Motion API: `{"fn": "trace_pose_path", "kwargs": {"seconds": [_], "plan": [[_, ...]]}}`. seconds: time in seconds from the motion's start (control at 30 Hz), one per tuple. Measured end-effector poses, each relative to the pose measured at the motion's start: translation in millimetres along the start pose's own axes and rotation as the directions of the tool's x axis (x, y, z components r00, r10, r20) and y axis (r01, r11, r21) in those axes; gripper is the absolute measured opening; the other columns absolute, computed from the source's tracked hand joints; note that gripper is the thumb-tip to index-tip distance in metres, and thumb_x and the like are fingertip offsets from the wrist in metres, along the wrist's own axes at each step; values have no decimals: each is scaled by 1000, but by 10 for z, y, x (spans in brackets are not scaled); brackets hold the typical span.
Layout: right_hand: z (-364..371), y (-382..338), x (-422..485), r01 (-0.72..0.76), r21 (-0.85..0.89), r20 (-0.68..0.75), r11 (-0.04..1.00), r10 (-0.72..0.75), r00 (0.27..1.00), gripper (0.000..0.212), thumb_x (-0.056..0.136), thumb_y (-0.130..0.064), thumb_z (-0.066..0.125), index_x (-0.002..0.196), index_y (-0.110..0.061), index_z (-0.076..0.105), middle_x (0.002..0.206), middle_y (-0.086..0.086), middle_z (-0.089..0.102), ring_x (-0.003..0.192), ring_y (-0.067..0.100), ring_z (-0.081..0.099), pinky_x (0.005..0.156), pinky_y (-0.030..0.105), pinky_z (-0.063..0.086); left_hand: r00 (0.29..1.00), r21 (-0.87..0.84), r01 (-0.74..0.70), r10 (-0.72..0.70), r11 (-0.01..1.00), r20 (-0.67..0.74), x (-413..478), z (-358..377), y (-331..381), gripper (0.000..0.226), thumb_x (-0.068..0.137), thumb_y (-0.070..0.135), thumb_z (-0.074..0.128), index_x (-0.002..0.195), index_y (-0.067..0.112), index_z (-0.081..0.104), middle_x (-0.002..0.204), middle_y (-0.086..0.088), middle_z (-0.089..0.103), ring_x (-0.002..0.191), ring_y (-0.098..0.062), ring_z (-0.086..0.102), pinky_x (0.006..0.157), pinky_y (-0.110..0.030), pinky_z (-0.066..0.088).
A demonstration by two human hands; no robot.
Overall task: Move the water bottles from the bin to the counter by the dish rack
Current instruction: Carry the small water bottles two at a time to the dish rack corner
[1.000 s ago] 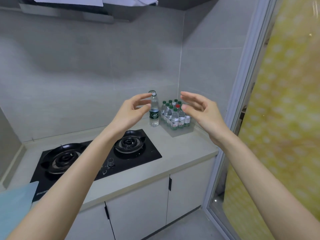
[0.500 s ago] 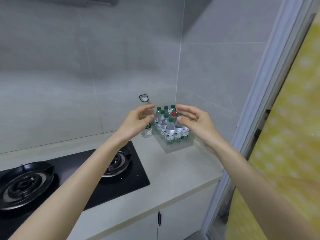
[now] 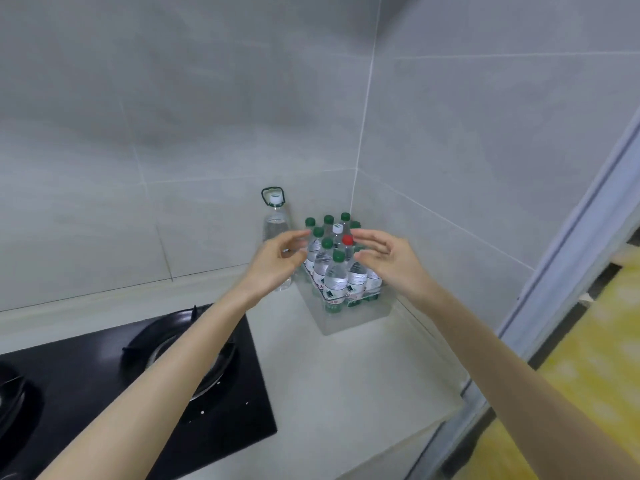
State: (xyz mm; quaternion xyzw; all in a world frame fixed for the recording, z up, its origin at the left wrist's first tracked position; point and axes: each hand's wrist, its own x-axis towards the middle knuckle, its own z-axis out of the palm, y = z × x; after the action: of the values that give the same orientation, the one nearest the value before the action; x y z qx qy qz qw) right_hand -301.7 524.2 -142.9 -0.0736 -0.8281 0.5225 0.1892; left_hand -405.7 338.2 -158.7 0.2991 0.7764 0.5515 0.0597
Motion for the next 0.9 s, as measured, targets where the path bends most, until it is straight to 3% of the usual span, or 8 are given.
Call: {"fn": "trace_pose_path", "kwargs": {"seconds": [0.1,0.2,0.33,0.47,0.53,0.6,0.73,0.9], "plan": [[31,329,381,-8,-108,14,994,10,1000,43,88,-4,64,129,-14,59,129,0,63,117,14,61,103,28,46,998,-13,56,-56,998,42,321,108,-332,37,93,9,56,127,22,58,118,-2,64,105,-14,62,91,-22,50],[64,576,678,-19,-242,32,970,28,999,44,88,-6,64,131,-16,58,129,-4,60,111,9,59,96,19,44,992,-12,109,-108,994,60,532,215,-594,35,93,11,58,126,22,59,120,-2,64,101,-13,63,97,-29,48],[154,946,1066,-95,-321,36,942,113,993,45,88,-5,61,131,-16,56,132,-1,59,104,15,63,95,31,50,981,-30,174,-170,984,89,781,368,-882,36,94,8,55,130,16,57,114,-1,62,90,-5,59,73,-2,45],[260,1263,1373,-100,-436,92,894,155,984,48,90,-11,61,137,-15,51,137,-2,56,108,14,61,94,21,43,973,-36,215,-211,976,90,981,441,-1073,37,94,7,55,130,15,56,113,0,60,95,-6,59,71,2,42],[329,1429,1511,-97,-490,114,866,175,978,46,89,-18,63,134,-19,53,135,-3,59,109,15,62,99,28,46,968,-30,240,-237,970,83,1049,474,-1173,36,94,7,55,129,16,56,113,0,60,101,-9,57,73,3,41],[396,1580,1614,-97,-486,132,868,183,974,44,87,-22,68,129,-20,57,127,-2,64,106,16,63,98,36,50,963,-18,262,-260,965,71,1090,506,-1267,36,94,8,56,128,18,57,113,0,61,103,-10,58,76,0,42],[477,1772,1758,-44,-489,107,871,110,988,32,86,-14,71,117,-12,64,102,2,70,89,14,62,88,28,50,952,-27,305,-304,952,35,1133,556,-1440,37,92,8,58,126,24,58,113,3,62,107,-10,58,95,-22,44],[451,1972,1896,23,-489,182,872,76,980,31,81,-21,77,110,-16,65,83,0,69,78,18,67,82,37,57,924,-41,380,-381,924,-35,1123,631,-1531,35,93,11,58,124,26,60,112,4,63,101,-12,61,90,-23,45]]}}
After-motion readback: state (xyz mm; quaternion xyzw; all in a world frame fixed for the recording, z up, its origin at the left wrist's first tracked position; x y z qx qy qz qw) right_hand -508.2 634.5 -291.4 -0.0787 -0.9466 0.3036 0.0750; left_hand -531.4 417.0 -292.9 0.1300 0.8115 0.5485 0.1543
